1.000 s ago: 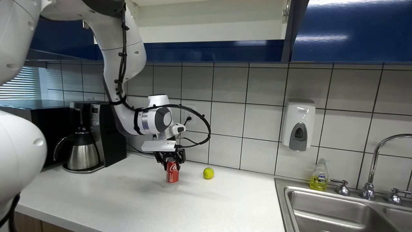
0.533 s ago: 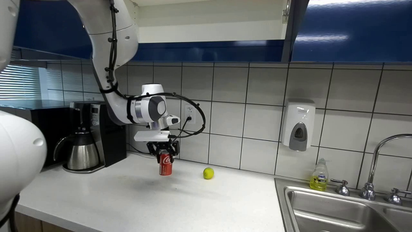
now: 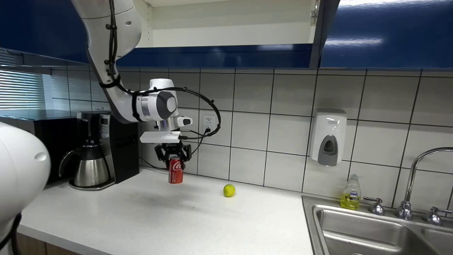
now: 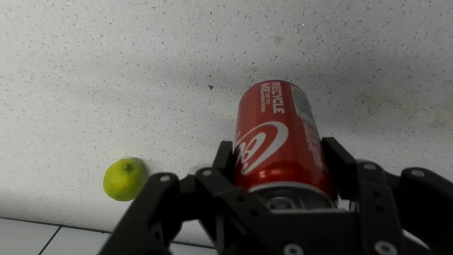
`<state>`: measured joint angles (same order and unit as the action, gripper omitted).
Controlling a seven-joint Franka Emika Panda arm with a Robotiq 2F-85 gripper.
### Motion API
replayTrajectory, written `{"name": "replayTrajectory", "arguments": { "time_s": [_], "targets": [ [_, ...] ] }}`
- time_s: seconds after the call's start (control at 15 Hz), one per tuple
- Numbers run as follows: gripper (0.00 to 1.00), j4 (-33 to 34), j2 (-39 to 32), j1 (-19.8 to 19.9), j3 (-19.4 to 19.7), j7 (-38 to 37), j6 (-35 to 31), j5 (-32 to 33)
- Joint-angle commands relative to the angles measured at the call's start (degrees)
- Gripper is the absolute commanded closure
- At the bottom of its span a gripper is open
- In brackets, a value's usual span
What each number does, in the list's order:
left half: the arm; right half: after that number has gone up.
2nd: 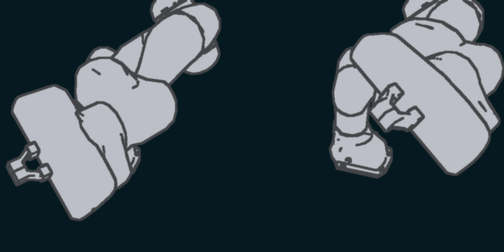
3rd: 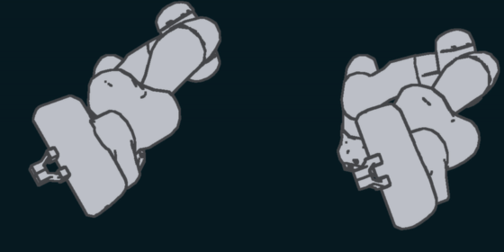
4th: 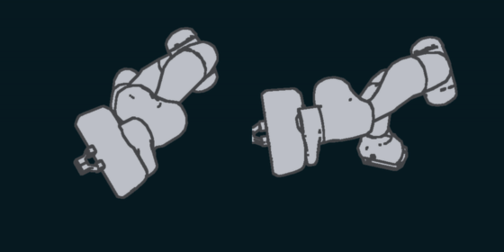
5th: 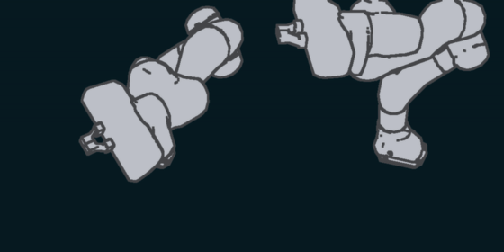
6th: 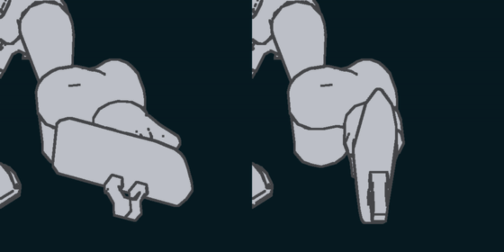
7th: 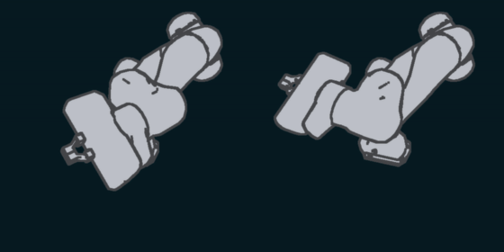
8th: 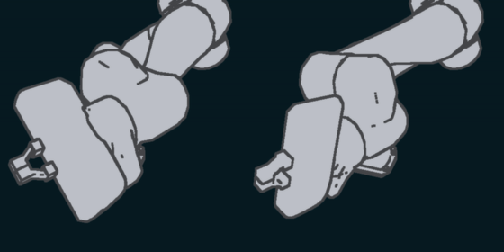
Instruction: Put the red can in the open upper cabinet.
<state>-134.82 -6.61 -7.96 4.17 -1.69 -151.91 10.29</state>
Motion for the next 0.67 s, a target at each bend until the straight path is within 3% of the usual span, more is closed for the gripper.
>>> {"name": "replayTrajectory", "arguments": {
  "time_s": [0.0, 0.6],
  "targets": [
    [0.6, -1.5, 5.9, 1.9, -2.4, 0.4, 4.8, -0.9],
    [0.6, -2.7, 15.8, 1.8, -5.0, 0.2, 14.7, -1.4]
  ]
}}
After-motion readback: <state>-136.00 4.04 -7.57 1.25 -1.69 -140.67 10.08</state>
